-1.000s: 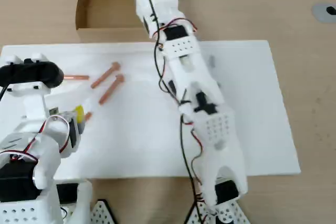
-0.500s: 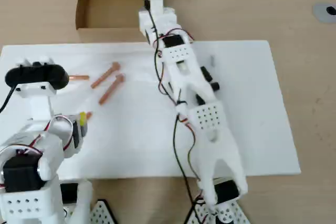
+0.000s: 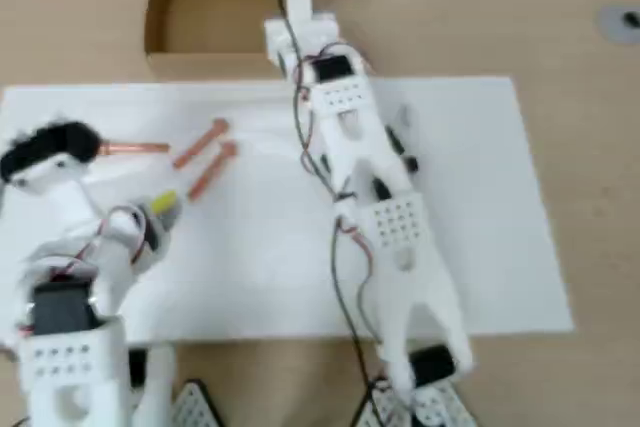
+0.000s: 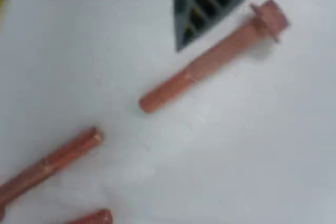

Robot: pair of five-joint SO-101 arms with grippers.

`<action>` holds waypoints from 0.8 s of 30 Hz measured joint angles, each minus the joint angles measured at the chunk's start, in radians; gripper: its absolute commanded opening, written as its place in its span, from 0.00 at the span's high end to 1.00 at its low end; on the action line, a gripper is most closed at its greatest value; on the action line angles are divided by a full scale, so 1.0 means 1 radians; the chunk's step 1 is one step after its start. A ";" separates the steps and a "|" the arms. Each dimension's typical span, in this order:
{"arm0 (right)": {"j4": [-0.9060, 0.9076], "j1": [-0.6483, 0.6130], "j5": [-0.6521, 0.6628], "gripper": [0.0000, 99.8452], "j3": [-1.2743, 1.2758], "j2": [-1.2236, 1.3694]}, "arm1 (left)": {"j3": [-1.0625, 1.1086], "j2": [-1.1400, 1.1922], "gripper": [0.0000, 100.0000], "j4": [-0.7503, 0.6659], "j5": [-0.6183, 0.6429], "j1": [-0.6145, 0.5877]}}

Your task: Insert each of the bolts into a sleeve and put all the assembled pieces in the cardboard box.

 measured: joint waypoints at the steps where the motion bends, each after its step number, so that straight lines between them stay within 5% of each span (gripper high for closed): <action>1: 0.015 0.000 0.000 0.75 -0.015 0.000 | 0.009 0.000 0.71 -0.023 0.029 0.000; 14: 0.278 0.000 -0.002 0.75 -0.249 0.000 | 0.118 0.069 0.71 -0.459 0.296 -0.009; 24: 0.565 0.000 -0.002 0.75 -0.471 -0.002 | -0.178 0.694 0.75 -0.583 0.520 -0.146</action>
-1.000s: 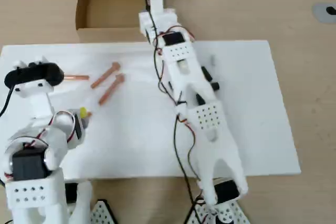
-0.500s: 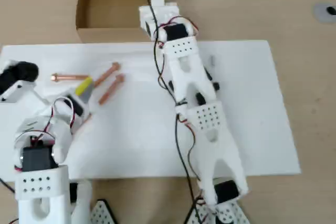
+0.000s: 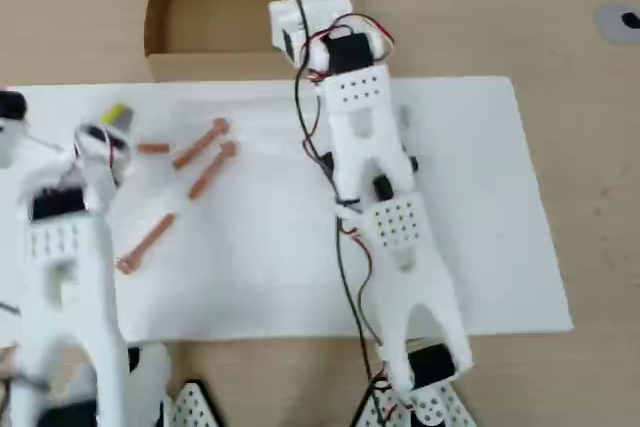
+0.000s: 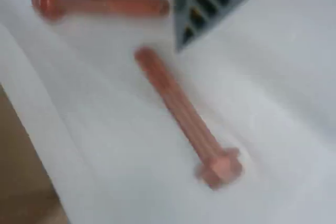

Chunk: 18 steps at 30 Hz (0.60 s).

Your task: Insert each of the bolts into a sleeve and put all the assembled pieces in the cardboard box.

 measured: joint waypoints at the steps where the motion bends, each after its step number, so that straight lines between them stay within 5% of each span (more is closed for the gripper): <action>1: 0.026 0.000 0.000 0.75 -0.003 0.000 | -0.055 0.074 0.75 0.014 0.038 -0.003; 9: 0.163 0.000 0.000 0.75 -0.005 0.000 | -0.443 0.497 0.75 0.161 0.255 -0.002; 18: 0.172 0.000 0.000 0.75 -0.005 0.000 | -0.640 0.700 0.75 0.279 0.361 -0.002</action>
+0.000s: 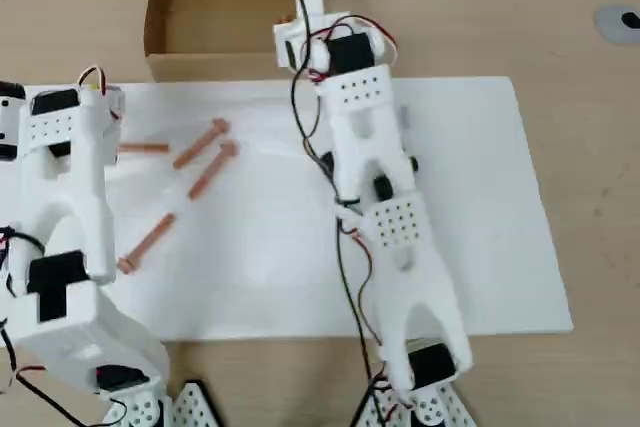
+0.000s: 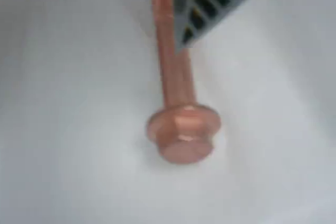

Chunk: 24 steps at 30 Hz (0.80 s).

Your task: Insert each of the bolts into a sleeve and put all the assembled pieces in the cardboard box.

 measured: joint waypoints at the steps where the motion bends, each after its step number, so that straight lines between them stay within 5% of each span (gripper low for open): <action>1: 0.000 0.000 0.000 0.75 0.000 0.000 | -0.015 0.014 0.75 0.008 0.006 -0.003; 24: 0.000 0.000 0.000 0.75 0.000 0.000 | -0.193 0.195 0.75 0.091 0.003 -0.048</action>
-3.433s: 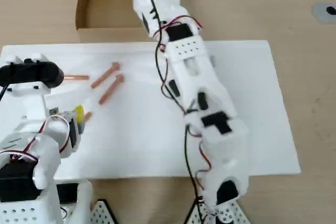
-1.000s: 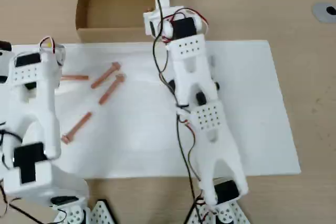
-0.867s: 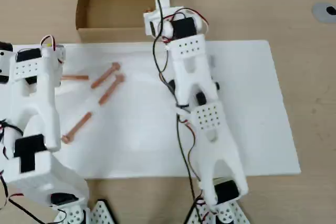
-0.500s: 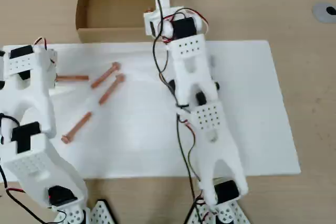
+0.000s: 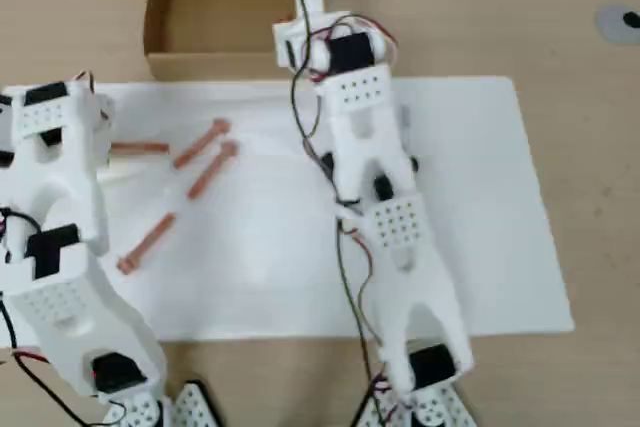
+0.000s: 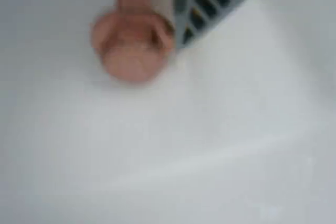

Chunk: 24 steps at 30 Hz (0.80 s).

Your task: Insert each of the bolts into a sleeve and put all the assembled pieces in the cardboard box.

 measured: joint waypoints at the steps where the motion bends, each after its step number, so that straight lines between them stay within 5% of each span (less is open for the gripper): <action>1: 0.000 0.000 0.000 0.75 0.000 0.000 | -0.015 0.000 0.75 0.005 -0.009 0.005; 24: 0.000 0.000 0.000 0.75 0.000 0.000 | -0.092 0.098 0.75 0.012 -0.014 0.043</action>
